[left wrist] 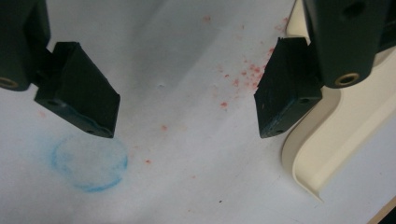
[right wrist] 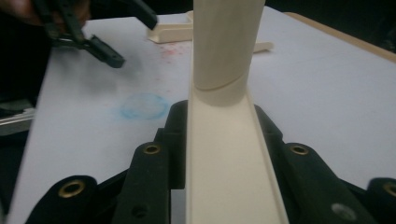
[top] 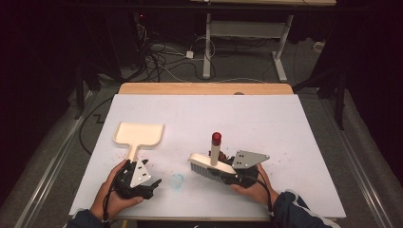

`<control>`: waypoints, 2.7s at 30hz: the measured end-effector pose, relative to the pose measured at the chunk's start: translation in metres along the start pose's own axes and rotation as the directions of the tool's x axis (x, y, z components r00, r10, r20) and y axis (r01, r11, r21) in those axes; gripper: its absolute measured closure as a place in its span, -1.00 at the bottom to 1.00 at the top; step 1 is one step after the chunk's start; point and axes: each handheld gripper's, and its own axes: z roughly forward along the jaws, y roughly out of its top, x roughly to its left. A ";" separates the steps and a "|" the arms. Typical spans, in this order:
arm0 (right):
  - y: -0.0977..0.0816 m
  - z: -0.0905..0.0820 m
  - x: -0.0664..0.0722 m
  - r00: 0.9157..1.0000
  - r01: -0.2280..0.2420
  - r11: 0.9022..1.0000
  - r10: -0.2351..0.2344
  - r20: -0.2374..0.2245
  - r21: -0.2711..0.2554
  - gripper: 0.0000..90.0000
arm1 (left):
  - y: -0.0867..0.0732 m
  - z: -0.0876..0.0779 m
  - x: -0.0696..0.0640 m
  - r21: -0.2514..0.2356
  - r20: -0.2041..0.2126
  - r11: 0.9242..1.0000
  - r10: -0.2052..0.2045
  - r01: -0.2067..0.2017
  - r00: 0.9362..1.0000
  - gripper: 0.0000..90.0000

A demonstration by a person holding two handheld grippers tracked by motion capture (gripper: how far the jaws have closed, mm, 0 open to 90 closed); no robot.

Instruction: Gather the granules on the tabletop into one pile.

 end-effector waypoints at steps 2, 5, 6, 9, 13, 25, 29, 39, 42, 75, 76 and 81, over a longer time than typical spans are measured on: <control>-0.001 -0.001 -0.007 1.000 -0.014 1.000 0.014 0.022 0.000 0.50 | 0.000 0.000 0.000 0.001 0.001 1.000 0.000 0.000 1.000 -0.53; -0.001 -0.001 -0.017 0.996 -0.051 0.999 0.051 0.073 0.006 0.50 | 0.000 0.001 0.000 0.001 0.001 1.000 0.001 -0.001 1.000 -0.53; 0.000 -0.003 -0.019 0.993 -0.055 0.998 0.053 0.106 0.010 0.50 | 0.000 0.001 0.000 0.001 0.001 1.000 0.002 -0.002 1.000 -0.53; 0.001 -0.005 -0.021 0.989 -0.059 0.998 0.055 0.139 0.021 0.50 | 0.000 0.001 0.000 0.001 0.001 1.000 0.000 0.000 1.000 -0.53; 0.005 -0.015 -0.025 0.988 -0.079 0.997 0.080 0.132 -0.013 0.50 | 0.000 0.001 0.000 0.001 0.002 1.000 0.001 -0.001 1.000 -0.53; 0.019 -0.069 -0.026 0.988 -0.069 0.998 0.068 0.137 0.005 0.50 | -0.001 -0.004 0.004 -0.011 -0.021 1.000 -0.012 0.011 1.000 -0.53; 0.016 -0.096 -0.026 0.989 -0.079 0.997 0.076 0.127 0.018 0.50 | -0.002 -0.006 0.006 -0.016 -0.033 1.000 -0.017 0.016 0.999 -0.53; 0.003 -0.149 -0.021 0.988 -0.136 0.980 0.123 0.092 0.149 0.49 | -0.002 -0.008 0.008 -0.013 -0.053 1.000 -0.023 0.023 0.998 -0.53; -0.004 -0.156 -0.022 0.985 -0.167 0.969 0.157 0.071 0.181 0.49 | -0.003 -0.009 0.009 -0.011 -0.057 1.000 -0.026 0.026 0.998 -0.53; -0.045 -0.123 -0.146 0.899 -0.404 0.826 0.278 0.339 0.393 0.12 | 0.000 -0.001 0.003 0.009 -0.012 1.000 -0.010 0.010 1.000 -0.53; -0.045 -0.122 -0.147 0.890 -0.413 0.825 0.274 0.366 0.386 0.17 | 0.000 -0.001 0.003 0.010 -0.010 1.000 -0.010 0.010 1.000 -0.53; -0.046 -0.113 -0.152 0.852 -0.427 0.824 0.229 0.470 0.373 0.35 | 0.000 0.000 0.003 0.015 -0.007 1.000 -0.004 0.004 1.000 -0.53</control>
